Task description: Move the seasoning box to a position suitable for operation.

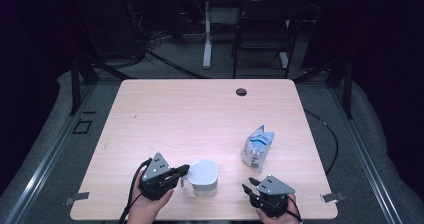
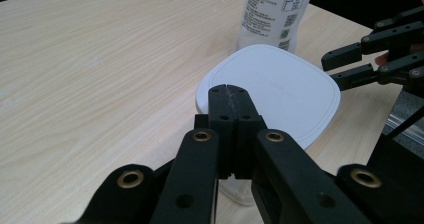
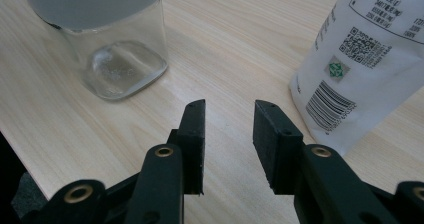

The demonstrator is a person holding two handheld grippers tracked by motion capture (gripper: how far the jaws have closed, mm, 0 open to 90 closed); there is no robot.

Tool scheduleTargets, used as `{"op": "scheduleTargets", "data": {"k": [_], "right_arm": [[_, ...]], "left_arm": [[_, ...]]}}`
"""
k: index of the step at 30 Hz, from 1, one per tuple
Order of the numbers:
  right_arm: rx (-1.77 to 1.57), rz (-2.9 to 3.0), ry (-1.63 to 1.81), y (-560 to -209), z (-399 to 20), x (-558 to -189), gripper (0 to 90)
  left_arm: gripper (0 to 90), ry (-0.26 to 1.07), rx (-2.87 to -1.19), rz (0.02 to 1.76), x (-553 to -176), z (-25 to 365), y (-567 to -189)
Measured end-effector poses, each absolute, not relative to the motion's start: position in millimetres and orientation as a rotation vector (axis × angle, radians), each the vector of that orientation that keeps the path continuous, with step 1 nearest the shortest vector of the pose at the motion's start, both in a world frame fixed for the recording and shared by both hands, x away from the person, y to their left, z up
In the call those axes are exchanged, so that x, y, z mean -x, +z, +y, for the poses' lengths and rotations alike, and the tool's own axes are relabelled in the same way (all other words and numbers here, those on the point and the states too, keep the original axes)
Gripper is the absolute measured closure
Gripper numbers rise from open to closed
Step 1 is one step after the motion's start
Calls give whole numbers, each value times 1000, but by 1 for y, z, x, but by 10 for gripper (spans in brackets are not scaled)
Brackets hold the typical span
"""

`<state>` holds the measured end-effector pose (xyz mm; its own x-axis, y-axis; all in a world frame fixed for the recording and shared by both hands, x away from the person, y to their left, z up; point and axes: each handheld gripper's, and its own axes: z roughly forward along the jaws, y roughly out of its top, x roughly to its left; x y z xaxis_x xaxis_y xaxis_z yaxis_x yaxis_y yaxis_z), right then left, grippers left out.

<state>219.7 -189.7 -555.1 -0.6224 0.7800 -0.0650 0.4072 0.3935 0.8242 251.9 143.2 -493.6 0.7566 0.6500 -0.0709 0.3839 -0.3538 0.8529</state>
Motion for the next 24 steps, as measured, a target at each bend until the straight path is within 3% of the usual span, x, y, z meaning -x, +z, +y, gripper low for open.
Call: {"op": "scheduleTargets", "data": {"k": [24], "right_arm": [[-984,2293,1127,-546,-180,-231,756]], "left_arm": [[900,348,-1976,776,-252,142,-495]]}}
